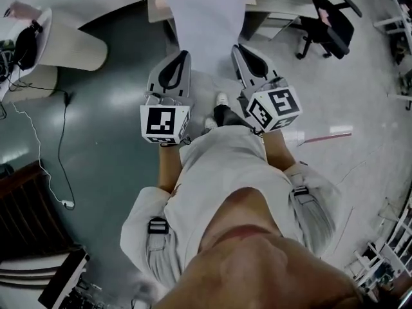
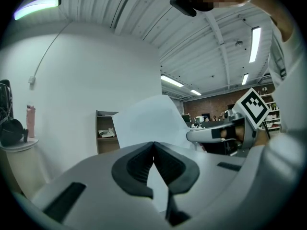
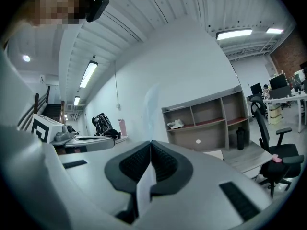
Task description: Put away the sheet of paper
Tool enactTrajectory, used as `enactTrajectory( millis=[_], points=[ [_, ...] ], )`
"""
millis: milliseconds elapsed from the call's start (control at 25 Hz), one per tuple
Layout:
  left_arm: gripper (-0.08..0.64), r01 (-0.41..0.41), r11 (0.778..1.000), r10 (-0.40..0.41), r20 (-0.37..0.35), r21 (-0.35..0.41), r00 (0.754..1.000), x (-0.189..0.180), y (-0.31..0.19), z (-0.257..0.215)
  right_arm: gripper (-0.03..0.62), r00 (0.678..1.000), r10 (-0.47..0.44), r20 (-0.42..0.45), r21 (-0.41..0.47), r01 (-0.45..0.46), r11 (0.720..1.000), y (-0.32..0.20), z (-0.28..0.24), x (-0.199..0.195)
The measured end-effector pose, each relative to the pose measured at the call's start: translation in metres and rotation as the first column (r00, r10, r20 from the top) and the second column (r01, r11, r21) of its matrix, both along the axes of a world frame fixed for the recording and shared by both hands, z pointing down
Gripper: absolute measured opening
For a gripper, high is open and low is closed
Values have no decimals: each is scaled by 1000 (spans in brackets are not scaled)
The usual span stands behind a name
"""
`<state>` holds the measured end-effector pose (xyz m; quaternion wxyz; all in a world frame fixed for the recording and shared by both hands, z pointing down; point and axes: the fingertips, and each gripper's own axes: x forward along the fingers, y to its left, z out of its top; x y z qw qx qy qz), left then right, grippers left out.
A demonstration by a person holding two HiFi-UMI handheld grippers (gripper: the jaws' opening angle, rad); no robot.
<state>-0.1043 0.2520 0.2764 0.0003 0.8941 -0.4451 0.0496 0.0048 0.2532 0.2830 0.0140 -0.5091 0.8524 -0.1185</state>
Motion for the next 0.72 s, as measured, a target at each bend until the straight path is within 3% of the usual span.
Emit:
enactTrajectory(
  millis=[720],
  points=[
    [21, 59, 998, -60, 37, 16, 998, 41, -89, -10, 20, 997, -78, 29, 17, 78, 997, -98, -7, 36]
  ],
)
